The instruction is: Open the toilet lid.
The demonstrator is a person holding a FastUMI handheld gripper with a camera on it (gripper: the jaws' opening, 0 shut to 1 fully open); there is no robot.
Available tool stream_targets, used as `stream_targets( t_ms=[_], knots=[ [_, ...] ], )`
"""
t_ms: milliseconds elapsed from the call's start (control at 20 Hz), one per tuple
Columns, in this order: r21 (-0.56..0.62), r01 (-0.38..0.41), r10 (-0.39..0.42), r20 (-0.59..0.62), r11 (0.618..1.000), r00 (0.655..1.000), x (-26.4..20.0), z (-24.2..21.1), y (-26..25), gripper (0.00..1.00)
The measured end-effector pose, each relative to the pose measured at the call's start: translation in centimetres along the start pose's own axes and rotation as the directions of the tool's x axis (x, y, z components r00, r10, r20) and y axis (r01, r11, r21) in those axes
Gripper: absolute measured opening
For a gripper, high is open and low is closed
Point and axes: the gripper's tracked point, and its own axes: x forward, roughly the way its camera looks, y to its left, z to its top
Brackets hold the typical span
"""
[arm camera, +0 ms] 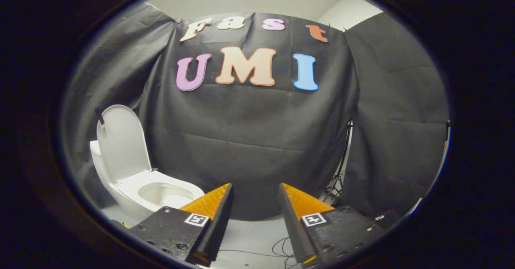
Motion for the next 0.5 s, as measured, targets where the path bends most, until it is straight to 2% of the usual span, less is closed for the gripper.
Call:
stream_targets(
  t_ms=[100,250,500],
  knots=[
    [0.008,-0.005,0.005,-0.007,1.0,1.0,0.1,-0.2,0.0,0.64],
    [0.025,-0.03,0.031,-0.024,0.999,0.999,0.2,-0.5,0.4,0.6],
    [-0.031,-0.027,0.024,-0.103,0.999,0.994,0.8,-2.1,0.8,0.6]
  ],
)
